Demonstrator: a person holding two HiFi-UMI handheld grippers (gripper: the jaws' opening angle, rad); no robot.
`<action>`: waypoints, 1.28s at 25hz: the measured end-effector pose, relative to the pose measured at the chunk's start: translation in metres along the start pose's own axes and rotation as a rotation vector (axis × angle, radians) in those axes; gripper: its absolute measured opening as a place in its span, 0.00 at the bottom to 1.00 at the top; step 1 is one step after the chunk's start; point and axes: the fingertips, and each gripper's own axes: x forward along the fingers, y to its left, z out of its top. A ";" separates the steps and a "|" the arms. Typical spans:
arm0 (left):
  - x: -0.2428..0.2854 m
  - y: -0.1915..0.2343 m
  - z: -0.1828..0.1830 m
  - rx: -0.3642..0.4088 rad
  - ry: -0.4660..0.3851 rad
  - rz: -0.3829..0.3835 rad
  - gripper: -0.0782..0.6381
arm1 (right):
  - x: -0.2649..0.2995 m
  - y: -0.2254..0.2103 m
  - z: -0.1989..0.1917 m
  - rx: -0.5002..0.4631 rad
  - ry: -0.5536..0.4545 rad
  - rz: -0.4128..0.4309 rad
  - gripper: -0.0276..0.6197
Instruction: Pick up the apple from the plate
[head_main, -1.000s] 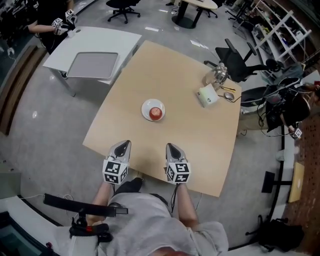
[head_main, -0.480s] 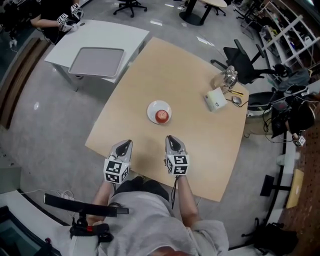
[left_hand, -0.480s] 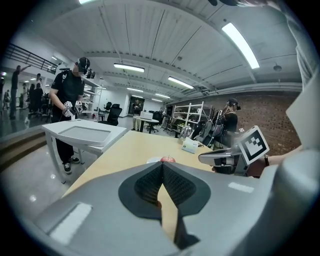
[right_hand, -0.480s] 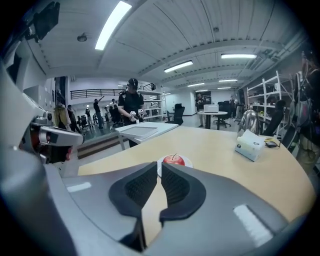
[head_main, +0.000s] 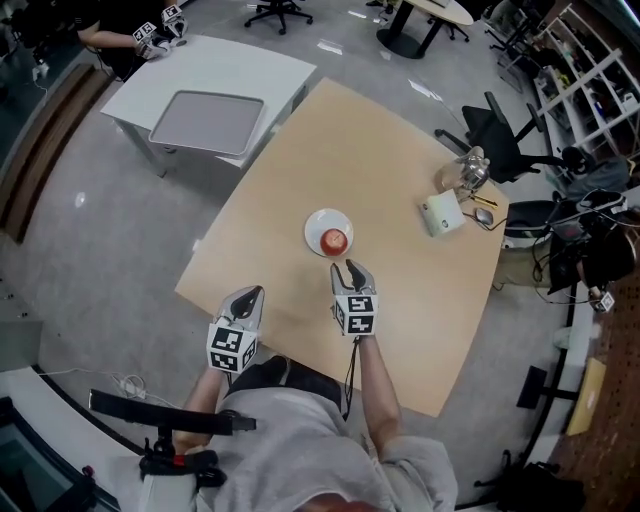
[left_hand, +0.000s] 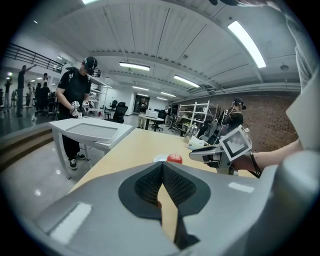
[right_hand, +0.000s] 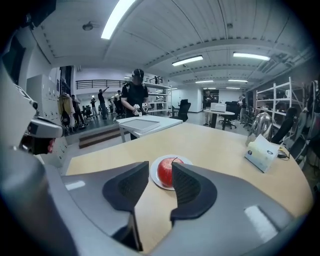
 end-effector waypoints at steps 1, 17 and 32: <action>0.000 0.002 0.000 -0.001 0.001 0.006 0.13 | 0.005 -0.001 0.000 -0.001 0.008 0.002 0.27; -0.016 0.025 -0.006 -0.046 0.012 0.124 0.13 | 0.073 -0.020 -0.021 -0.007 0.116 0.031 0.54; -0.025 0.040 -0.005 -0.064 0.017 0.188 0.13 | 0.102 -0.019 -0.028 -0.017 0.151 0.038 0.61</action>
